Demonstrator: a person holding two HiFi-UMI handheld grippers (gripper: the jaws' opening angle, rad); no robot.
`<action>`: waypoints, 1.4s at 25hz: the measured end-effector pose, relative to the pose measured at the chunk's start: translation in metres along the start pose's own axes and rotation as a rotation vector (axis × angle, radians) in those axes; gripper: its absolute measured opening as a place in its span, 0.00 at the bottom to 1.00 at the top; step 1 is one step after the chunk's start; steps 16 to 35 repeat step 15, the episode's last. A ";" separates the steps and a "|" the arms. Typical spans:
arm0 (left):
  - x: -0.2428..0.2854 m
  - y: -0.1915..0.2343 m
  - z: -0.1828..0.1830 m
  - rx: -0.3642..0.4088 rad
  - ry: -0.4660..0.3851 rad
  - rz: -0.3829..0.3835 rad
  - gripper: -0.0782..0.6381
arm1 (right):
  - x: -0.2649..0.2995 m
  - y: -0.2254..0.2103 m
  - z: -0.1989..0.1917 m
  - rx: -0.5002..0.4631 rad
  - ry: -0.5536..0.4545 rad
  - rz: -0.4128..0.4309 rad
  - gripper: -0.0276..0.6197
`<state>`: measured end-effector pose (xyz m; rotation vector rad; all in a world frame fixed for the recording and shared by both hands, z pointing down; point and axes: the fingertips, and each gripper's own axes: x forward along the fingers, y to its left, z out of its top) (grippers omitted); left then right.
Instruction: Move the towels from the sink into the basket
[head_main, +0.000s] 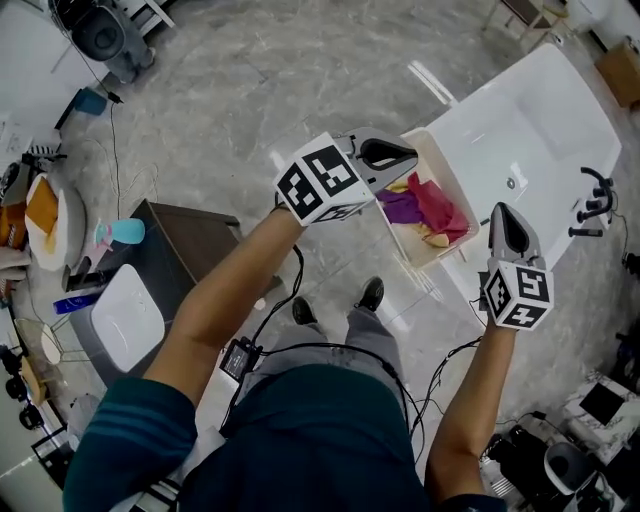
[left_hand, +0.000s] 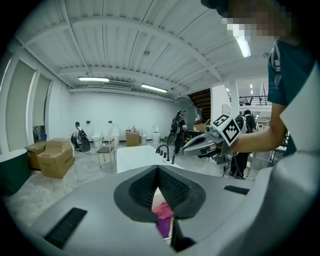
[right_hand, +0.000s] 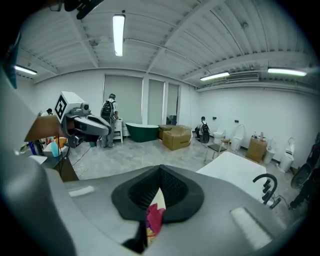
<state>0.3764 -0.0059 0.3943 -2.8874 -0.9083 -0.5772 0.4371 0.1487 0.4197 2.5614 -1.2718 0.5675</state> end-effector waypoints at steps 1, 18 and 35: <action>-0.009 -0.001 0.005 0.007 -0.007 0.005 0.12 | -0.003 0.006 0.007 -0.009 -0.008 0.004 0.05; -0.128 -0.019 0.044 0.058 -0.080 0.102 0.12 | -0.046 0.085 0.081 -0.111 -0.077 0.048 0.05; -0.128 -0.019 0.044 0.058 -0.080 0.102 0.12 | -0.046 0.085 0.081 -0.111 -0.077 0.048 0.05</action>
